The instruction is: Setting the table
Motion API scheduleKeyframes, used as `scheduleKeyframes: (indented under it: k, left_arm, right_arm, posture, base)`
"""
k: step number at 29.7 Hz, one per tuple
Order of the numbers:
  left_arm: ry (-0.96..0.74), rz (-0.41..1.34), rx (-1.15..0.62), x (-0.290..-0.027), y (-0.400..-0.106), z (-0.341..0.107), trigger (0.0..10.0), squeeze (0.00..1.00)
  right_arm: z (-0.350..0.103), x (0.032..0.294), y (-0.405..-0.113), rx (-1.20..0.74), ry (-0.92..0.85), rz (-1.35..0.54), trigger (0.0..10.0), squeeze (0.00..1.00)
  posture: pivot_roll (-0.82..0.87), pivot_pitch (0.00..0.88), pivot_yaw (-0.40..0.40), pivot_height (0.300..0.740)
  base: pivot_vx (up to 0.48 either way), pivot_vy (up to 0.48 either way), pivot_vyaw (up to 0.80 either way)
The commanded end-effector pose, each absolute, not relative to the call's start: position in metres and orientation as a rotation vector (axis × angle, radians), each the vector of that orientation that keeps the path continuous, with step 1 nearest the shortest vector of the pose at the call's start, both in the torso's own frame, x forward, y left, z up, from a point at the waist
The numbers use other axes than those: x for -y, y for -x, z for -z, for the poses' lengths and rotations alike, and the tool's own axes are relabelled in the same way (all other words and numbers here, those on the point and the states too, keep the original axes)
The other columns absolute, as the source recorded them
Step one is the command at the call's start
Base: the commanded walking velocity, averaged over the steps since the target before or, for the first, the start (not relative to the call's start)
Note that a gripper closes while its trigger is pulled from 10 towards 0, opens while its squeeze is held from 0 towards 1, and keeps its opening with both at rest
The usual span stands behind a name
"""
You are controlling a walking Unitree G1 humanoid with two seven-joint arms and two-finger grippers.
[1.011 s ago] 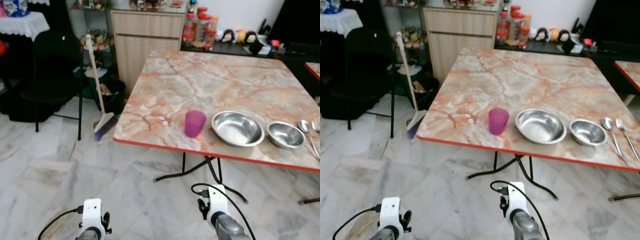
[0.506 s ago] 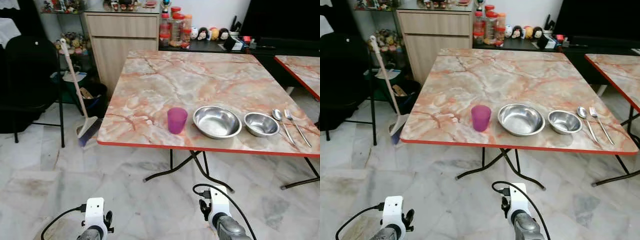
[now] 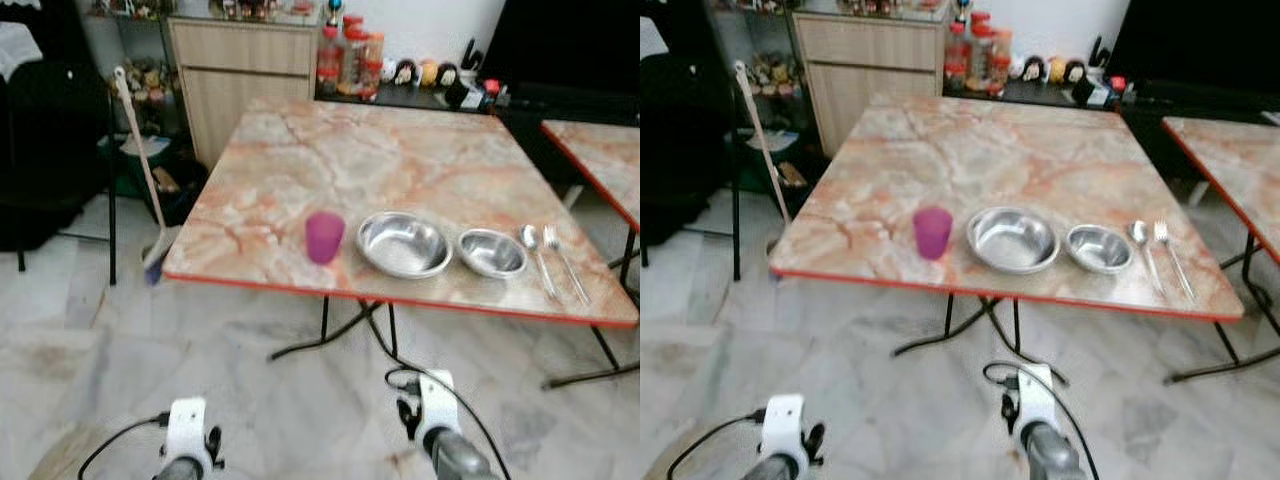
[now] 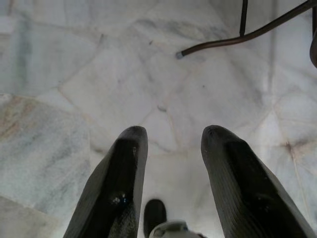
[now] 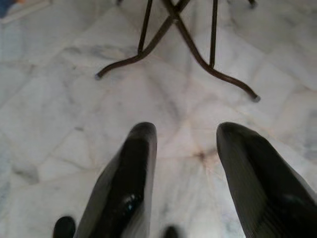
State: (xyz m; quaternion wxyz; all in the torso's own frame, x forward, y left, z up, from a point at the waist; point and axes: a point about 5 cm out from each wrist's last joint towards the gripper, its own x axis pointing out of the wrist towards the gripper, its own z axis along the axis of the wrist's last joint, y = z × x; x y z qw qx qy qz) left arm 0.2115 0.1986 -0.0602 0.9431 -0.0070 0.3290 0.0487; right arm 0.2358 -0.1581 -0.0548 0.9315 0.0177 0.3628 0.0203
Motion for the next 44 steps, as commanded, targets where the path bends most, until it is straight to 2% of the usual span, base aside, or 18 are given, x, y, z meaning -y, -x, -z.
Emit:
scheduleKeyframes:
  k: [1,14,29,44]
  left_arm:
    - [0.035,-0.085,-0.693,-0.1908,-0.2078,0.0641,10.0,0.00]
    - [0.066,-0.107,-0.679,-0.1936,-0.2095,0.0625,10.0,0.00]
    - [0.060,-0.103,-0.663,-0.1935,-0.2140,0.0597,10.0,0.00]
    - [0.061,-0.074,-0.676,-0.1906,-0.2130,0.0610,10.0,0.00]
  right_arm:
    - [0.0563,0.1670,-0.2325,-0.749,-0.035,-0.012,10.0,0.00]
    - [0.0595,0.1676,-0.2282,-0.774,-0.043,0.003,10.0,0.00]
    - [0.0600,0.1673,-0.2272,-0.771,-0.045,-0.002,10.0,0.00]
    - [0.0593,0.1656,-0.2281,-0.760,-0.037,0.000,10.0,0.00]
  posture:
    - [0.12,0.000,-0.050,0.740]
    - [0.12,0.000,-0.048,0.731]
    - [0.11,0.000,-0.046,0.645]
    - [0.12,0.000,-0.038,0.645]
  base:
    - [0.000,0.000,0.00]
    - [0.000,0.000,-0.09]
    - [0.000,0.000,-0.41]
    - [0.312,0.000,0.00]
